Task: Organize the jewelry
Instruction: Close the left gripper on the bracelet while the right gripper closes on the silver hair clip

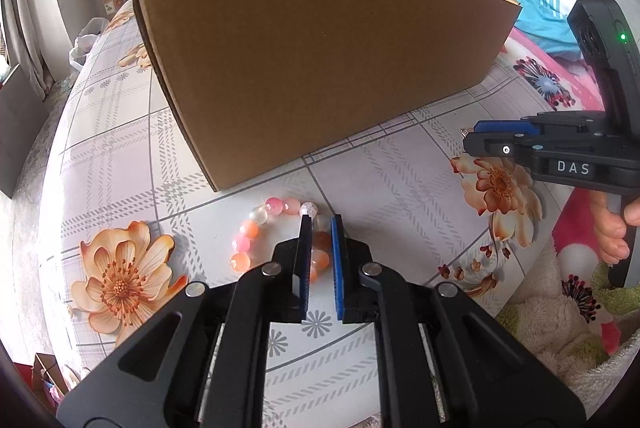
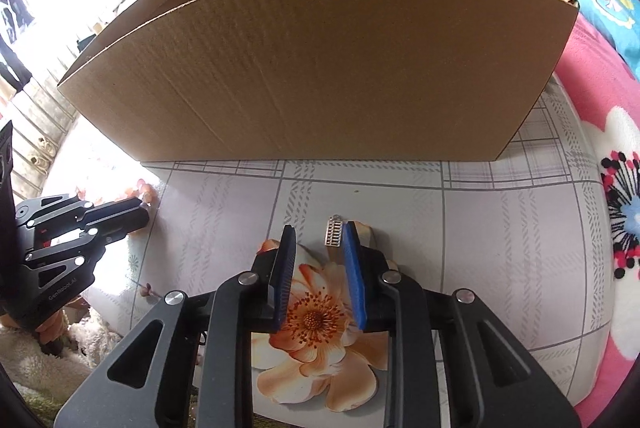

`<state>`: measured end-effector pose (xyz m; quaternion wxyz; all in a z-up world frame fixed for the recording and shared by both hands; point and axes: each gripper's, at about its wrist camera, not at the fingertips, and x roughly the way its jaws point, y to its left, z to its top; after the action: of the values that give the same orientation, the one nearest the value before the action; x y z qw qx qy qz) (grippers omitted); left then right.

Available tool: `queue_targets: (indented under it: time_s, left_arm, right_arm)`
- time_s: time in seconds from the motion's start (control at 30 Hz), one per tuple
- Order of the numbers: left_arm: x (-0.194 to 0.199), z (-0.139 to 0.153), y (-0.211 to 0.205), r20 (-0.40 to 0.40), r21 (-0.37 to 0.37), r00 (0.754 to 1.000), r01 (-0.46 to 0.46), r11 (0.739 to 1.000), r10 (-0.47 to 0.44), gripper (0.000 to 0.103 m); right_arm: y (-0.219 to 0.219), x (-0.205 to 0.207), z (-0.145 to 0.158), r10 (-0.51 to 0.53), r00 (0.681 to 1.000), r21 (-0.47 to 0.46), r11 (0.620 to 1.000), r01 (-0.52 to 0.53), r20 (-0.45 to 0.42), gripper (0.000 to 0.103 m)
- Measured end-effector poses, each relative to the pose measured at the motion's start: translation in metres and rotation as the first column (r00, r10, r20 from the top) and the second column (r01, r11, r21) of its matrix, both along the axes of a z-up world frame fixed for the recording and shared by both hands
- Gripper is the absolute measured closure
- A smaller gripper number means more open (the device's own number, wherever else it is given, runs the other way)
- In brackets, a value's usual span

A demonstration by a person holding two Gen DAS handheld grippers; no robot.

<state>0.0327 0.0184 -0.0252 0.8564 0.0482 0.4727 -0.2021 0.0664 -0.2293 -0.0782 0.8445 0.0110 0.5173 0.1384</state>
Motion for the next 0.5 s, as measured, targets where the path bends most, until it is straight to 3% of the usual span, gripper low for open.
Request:
queue_targets:
  time_s: [0.13,0.2,0.3,0.5]
  left_arm:
    - [0.0,0.0,-0.002,0.001,0.003,1.0,0.001,1.0,-0.001,0.095]
    - [0.0,0.0,-0.002,0.001,0.003,1.0,0.001,1.0,-0.001,0.095]
    - [0.0,0.0,-0.001,0.001,0.003,1.0,0.001,1.0,-0.001,0.095]
    - [0.0,0.0,-0.001,0.003,0.001,1.0,0.001,1.0,-0.001,0.095]
  right_arm:
    - [0.009,0.004,-0.001,0.005,1.0,-0.058,0.998,-0.004,0.012,0.087]
    - [0.016,0.003,0.0,0.028,0.999,-0.095,0.995,-0.026,0.02,0.097]
    - [0.022,0.003,0.002,0.053,0.998,-0.118,0.992,-0.05,0.019,0.098]
    - [0.014,0.005,0.0,0.023,1.0,-0.047,0.999,-0.022,0.005,0.098]
